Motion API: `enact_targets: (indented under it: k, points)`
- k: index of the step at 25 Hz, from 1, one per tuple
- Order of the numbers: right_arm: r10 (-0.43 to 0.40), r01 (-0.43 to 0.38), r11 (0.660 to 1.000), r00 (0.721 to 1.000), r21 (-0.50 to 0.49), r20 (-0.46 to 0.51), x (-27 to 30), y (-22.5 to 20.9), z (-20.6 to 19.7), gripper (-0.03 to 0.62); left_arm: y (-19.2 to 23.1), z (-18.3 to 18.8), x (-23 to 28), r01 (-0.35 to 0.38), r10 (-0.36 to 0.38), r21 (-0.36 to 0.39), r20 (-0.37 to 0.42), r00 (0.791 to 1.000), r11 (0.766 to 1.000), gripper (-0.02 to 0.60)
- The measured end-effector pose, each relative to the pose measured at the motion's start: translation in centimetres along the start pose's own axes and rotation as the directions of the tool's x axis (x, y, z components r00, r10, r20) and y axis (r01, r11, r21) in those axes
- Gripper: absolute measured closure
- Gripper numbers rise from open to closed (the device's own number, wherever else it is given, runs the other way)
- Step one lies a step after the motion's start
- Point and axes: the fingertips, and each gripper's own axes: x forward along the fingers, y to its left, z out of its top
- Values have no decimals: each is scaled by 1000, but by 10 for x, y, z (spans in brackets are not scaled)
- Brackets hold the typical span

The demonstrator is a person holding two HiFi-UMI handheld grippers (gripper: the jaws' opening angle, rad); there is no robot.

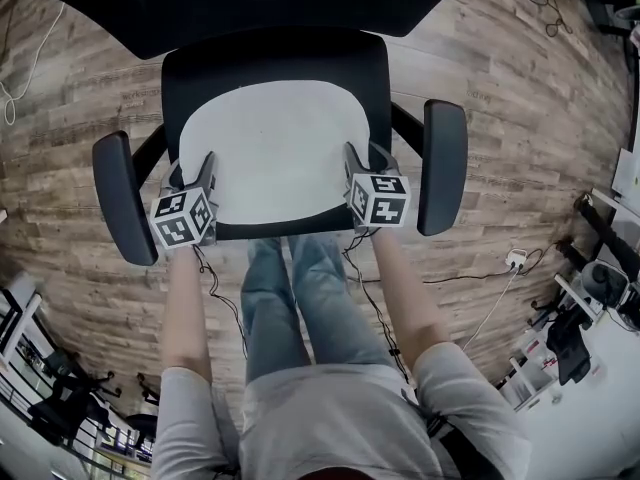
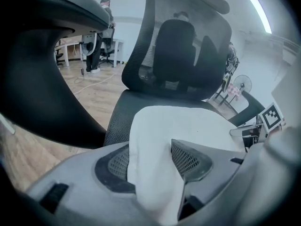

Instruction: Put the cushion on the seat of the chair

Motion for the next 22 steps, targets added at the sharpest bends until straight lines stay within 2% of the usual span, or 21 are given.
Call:
enact_targets:
  k: [3, 6, 10, 17, 22]
  points:
    - [-12, 12, 1000, 1000, 7, 8, -2, -3, 0, 471, 1, 0, -1, -28, 28, 31, 10, 1000, 999, 354]
    - [-37, 36, 999, 999, 15, 15, -4, -9, 0, 431, 0, 4, -3, -59, 57, 73, 35, 998, 996, 342]
    - [-56, 57, 998, 998, -16, 41, -7, -8, 5, 430, 1, 8, -7, -93, 86, 113, 69, 994, 989, 331]
    - [-74, 74, 997, 992, 9, 102, -16, -4, 17, 430, 1, 13, -16, -130, 116, 150, 102, 988, 980, 311]
    - [-71, 70, 997, 989, 7, 133, -29, 0, 19, 433, -1, 27, -32, -161, 128, 183, 183, 975, 970, 301]
